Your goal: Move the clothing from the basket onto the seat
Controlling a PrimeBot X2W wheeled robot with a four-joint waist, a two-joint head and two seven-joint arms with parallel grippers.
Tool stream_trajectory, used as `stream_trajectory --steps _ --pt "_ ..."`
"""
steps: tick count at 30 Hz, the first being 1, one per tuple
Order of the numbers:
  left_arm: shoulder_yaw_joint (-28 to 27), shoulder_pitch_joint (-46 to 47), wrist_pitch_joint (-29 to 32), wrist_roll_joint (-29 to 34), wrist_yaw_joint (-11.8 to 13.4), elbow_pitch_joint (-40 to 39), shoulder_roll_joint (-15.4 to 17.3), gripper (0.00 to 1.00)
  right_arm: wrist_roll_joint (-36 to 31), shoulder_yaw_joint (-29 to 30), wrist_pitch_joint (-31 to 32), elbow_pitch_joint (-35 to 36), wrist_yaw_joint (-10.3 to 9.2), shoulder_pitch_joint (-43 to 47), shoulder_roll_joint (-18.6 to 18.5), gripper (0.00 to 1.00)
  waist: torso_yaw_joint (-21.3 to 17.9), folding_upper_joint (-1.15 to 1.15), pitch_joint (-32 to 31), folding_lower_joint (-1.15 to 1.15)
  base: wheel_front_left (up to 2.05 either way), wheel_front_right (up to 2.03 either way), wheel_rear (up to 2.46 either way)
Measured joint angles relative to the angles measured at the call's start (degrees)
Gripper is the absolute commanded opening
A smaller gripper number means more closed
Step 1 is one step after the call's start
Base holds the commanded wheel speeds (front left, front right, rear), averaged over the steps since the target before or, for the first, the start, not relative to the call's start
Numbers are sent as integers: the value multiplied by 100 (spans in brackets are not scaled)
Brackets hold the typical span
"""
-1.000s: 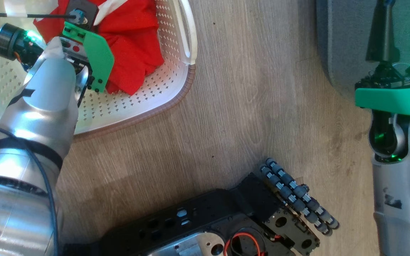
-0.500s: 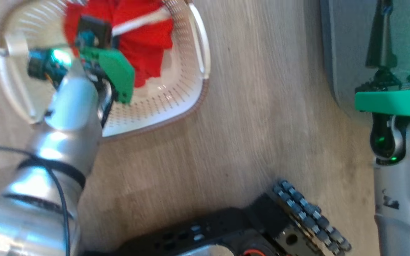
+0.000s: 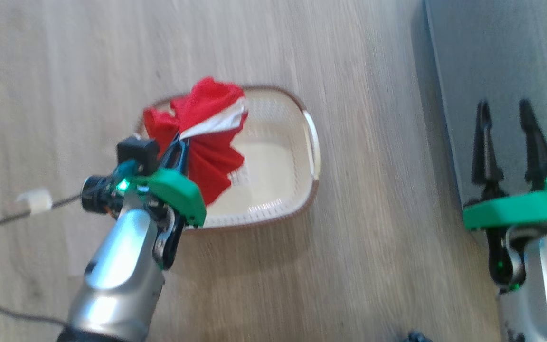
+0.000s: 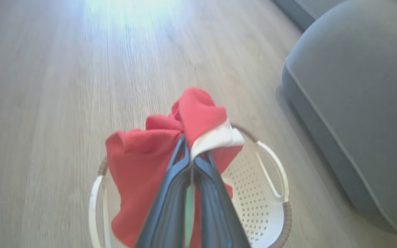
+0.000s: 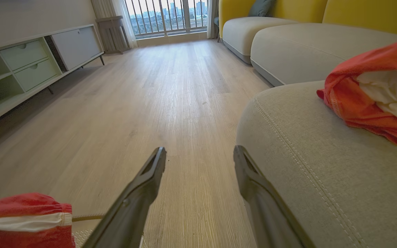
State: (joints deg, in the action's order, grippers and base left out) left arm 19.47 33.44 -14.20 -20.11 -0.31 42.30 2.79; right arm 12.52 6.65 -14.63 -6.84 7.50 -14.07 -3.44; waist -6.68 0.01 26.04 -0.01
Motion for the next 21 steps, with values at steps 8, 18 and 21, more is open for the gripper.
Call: stream_trajectory --steps 8,18,21 --pt "-661 -1484 -1 263 79 -1850 108 0 -156 -10 0 -254 0 615 -176 100 412 0 -1215 0 0 0 0" --pt "-1118 -2799 -1 305 154 -2557 148 0 -204 -15 0 -550 0 1269 -252 100 751 0 -2355 0 0 0 0" --pt "-1182 -2964 -1 304 163 -2642 174 0 -204 -15 0 -573 0 1372 -252 100 791 0 -2509 0 0 0 0"
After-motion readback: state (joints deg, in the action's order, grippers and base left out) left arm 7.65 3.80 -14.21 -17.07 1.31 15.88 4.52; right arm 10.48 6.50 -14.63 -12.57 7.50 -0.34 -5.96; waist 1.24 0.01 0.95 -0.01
